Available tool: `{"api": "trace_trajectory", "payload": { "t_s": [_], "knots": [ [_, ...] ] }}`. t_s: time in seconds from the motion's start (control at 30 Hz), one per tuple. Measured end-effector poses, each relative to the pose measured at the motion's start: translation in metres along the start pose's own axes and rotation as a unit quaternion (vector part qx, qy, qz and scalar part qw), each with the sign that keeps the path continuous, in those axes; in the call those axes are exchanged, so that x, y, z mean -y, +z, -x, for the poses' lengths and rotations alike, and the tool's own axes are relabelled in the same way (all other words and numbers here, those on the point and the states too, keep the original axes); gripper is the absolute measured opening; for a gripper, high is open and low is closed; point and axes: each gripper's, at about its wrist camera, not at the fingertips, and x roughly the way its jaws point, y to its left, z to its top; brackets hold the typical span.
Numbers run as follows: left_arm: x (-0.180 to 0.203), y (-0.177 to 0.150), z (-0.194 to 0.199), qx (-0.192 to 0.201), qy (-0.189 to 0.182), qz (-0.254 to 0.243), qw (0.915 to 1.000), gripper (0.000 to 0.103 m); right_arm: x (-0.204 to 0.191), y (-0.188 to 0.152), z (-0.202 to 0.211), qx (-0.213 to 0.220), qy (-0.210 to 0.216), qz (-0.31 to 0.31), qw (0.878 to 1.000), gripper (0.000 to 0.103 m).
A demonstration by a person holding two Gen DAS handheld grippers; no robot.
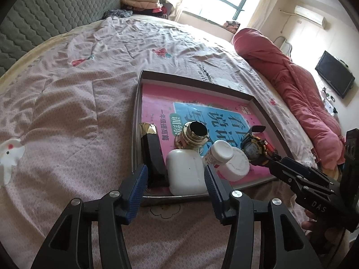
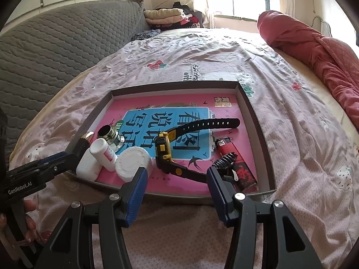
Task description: Organize rigid objects
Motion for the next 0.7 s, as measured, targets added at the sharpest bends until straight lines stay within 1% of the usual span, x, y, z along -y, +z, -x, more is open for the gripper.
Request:
{"api": "trace_trajectory", "payload": {
  "t_s": [0.23, 0.3, 0.4, 0.47, 0.6, 0.7],
  "knots": [
    [0.004, -0.001, 0.011, 0.011, 0.012, -0.003, 0.9999, 0.059, 0.004, 0.002, 0.012, 0.018, 0.001, -0.005, 1.000, 0.054],
    [0.004, -0.001, 0.017, 0.019, 0.018, -0.001, 0.9997, 0.066, 0.004, 0.002, 0.016, 0.027, 0.002, -0.005, 1.000, 0.054],
    [0.004, 0.001, 0.026, 0.027, 0.021, 0.007, 0.9994, 0.068, 0.006, 0.003, 0.024, 0.039, 0.006, -0.007, 0.999, 0.054],
    [0.005, 0.002, 0.031, 0.032, 0.030, 0.008, 0.9990, 0.069, 0.006, 0.004, 0.030, 0.049, 0.008, -0.007, 0.999, 0.054],
    [0.012, 0.001, 0.042, 0.039, 0.041, 0.004, 0.9984, 0.075, 0.006, 0.004, 0.043, 0.064, 0.011, -0.005, 0.998, 0.054],
    [0.021, 0.000, 0.052, 0.047, 0.052, -0.005, 0.9975, 0.075, 0.005, 0.002, 0.052, 0.073, 0.010, -0.005, 0.997, 0.054]
  ]
}}
